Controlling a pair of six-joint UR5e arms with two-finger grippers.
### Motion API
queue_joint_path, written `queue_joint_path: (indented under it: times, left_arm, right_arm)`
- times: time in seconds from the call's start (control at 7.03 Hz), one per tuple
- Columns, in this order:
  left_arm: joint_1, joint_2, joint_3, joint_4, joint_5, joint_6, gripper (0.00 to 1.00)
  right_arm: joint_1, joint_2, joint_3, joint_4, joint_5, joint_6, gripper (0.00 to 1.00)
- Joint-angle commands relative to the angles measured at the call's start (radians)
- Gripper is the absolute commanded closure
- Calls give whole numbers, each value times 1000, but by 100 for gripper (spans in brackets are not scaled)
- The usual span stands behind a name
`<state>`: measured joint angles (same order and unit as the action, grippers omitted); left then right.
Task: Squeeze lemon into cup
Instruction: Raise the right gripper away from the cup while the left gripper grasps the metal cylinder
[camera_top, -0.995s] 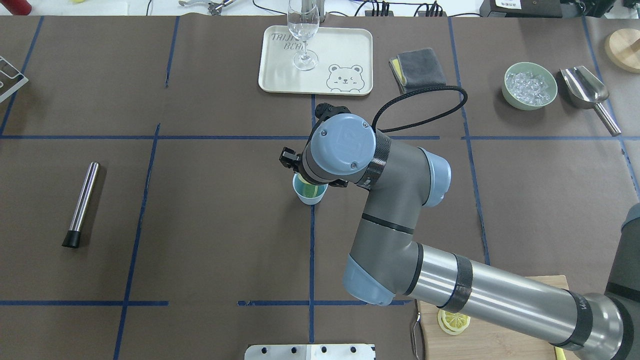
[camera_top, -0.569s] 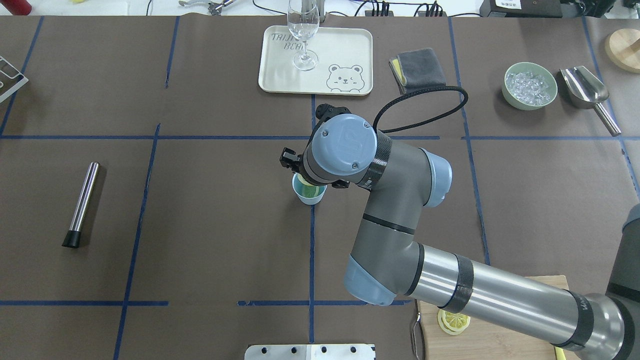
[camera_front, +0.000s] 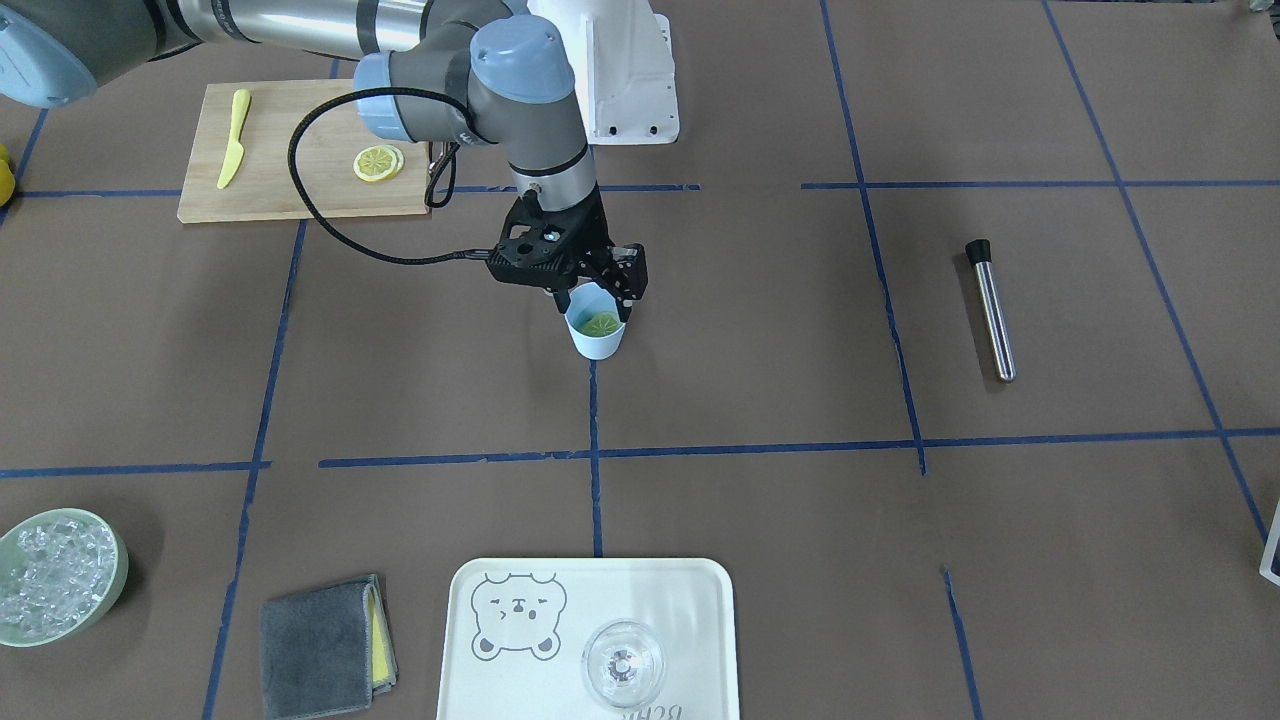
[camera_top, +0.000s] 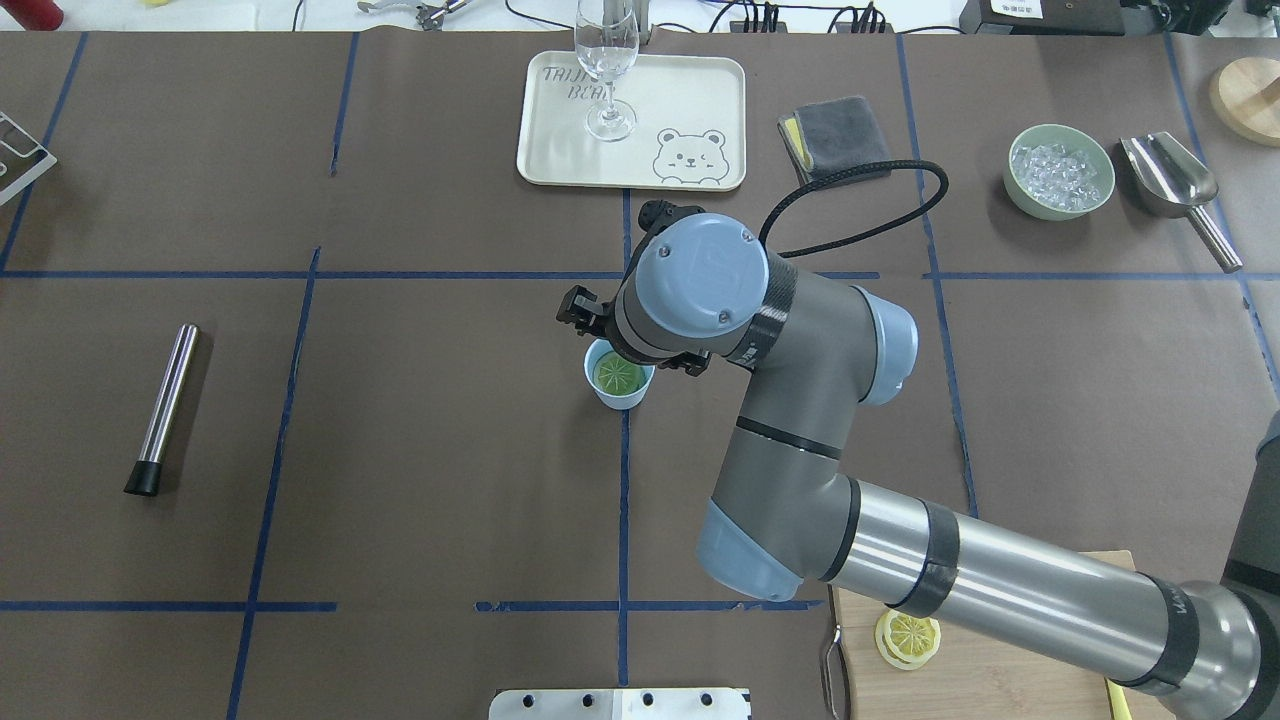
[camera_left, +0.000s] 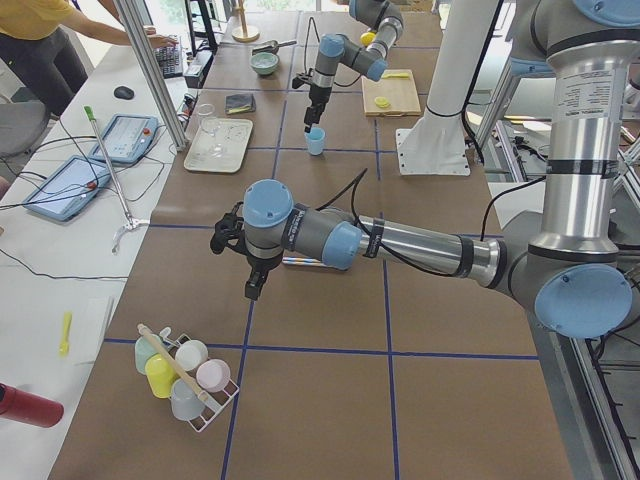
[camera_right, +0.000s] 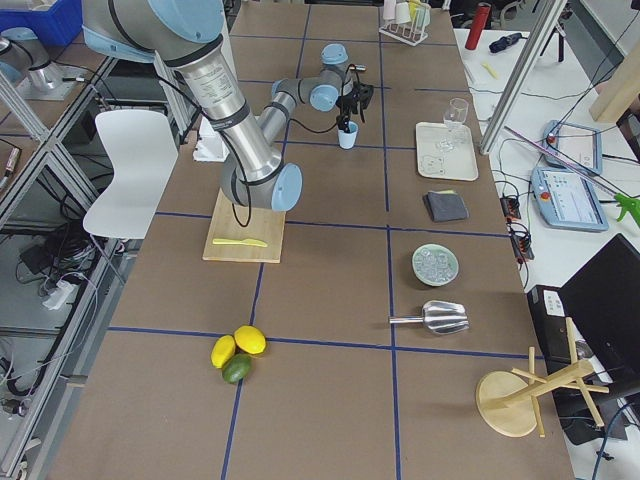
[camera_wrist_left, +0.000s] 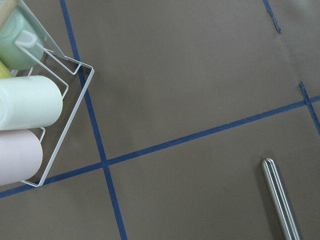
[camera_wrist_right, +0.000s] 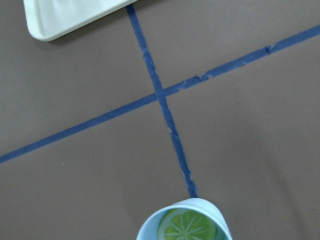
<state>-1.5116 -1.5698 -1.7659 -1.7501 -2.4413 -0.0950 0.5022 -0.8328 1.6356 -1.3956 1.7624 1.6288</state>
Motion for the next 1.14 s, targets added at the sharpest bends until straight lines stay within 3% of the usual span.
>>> queue_joint_path:
  times: [0.0,0.14,0.43,1.0]
  left_arm:
    - [138,-25,-1,-95,11,-247,0]
    - [215,-26,8,-162,15,-381,0]
    - [385,-27,14,-236,215,-472,0]
    - [539,-111,162,-278,248,-572,0]
  right_arm:
    - [82,-154,170,1,113,-57,0]
    - [119,-263,261,4,146,-160,0]
    - [231,-383,306,6,265,-300,0]
    - [246,-437,335,6,270,-360,0]
